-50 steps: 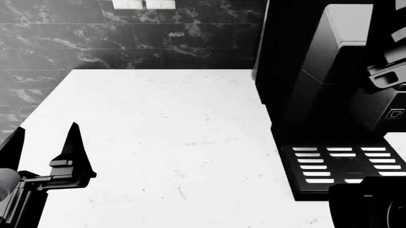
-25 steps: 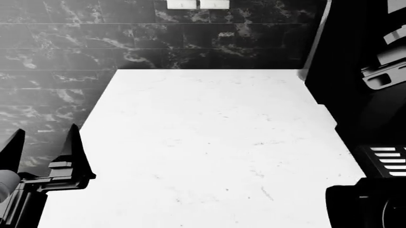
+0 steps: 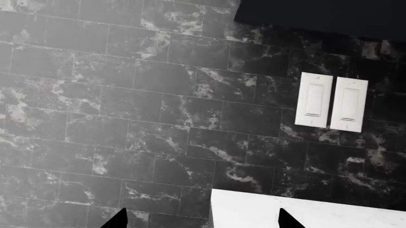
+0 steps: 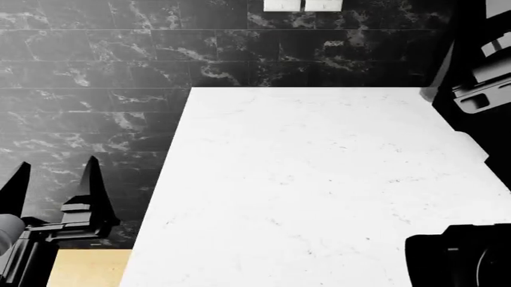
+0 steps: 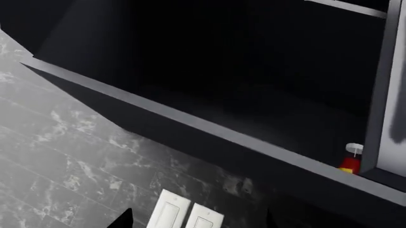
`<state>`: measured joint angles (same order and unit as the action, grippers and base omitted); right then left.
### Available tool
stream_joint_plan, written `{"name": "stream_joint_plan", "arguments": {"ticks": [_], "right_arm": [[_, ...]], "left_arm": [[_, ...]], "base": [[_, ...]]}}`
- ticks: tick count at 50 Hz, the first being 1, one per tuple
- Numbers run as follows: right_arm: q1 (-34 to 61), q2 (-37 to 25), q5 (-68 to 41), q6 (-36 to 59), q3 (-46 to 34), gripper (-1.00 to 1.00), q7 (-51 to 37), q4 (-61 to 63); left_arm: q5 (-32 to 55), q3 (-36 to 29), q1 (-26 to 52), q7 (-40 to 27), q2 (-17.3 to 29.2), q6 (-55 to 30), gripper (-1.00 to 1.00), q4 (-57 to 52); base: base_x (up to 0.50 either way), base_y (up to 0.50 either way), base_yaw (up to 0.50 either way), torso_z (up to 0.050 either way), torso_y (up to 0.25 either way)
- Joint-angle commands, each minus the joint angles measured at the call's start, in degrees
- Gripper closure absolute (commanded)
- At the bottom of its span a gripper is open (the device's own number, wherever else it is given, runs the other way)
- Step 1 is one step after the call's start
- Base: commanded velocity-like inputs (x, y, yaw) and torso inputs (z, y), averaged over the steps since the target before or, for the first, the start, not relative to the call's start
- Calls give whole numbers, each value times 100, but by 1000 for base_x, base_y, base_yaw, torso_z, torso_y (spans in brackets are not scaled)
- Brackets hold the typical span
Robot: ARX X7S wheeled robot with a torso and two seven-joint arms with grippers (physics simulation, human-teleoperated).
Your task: Pick and place the shaker into the drawer. Then close the cabinet.
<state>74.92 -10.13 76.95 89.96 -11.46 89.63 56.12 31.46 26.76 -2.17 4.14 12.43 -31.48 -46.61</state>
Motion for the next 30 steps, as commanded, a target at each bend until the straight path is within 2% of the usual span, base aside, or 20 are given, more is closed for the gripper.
{"name": "stream_joint_plan", "arguments": {"ticks": [1,7,11,14,18,22,26,30], "right_arm": [[-94,9,134,2,119,-100,37,-134],[-314,-294,68,3,-149,-100,37,-416],[-316,-357,74,3,-182,-100,37,-495],[-341,-351,68,3,-181,-100,37,-515],[-401,-341,67,3,-223,-100,37,-595],[-429,-330,63,3,-226,-100,37,-638],[-441,-320,34,3,-192,-100,37,-645],[-480,-340,-10,3,-129,-100,37,-617]], "left_arm": [[125,39,-2,7,28,40,-100,33],[175,199,312,-296,164,-198,-100,174],[139,333,732,-526,447,-403,-100,286],[350,620,1370,-963,800,-881,-100,197],[1296,1001,3155,-1857,1642,-2121,-100,96],[2185,870,5293,-2712,2344,-3076,-100,356],[2828,356,7338,-3405,2723,-3644,-100,703],[2832,-459,8830,-3611,2845,-3745,-100,1099]], "base": [[0,0,0,0,0],[0,0,0,0,0],[0,0,0,0,0],[0,0,0,0,0],[0,0,0,0,0],[0,0,0,0,0],[0,0,0,0,0],[0,0,0,0,0]]}}
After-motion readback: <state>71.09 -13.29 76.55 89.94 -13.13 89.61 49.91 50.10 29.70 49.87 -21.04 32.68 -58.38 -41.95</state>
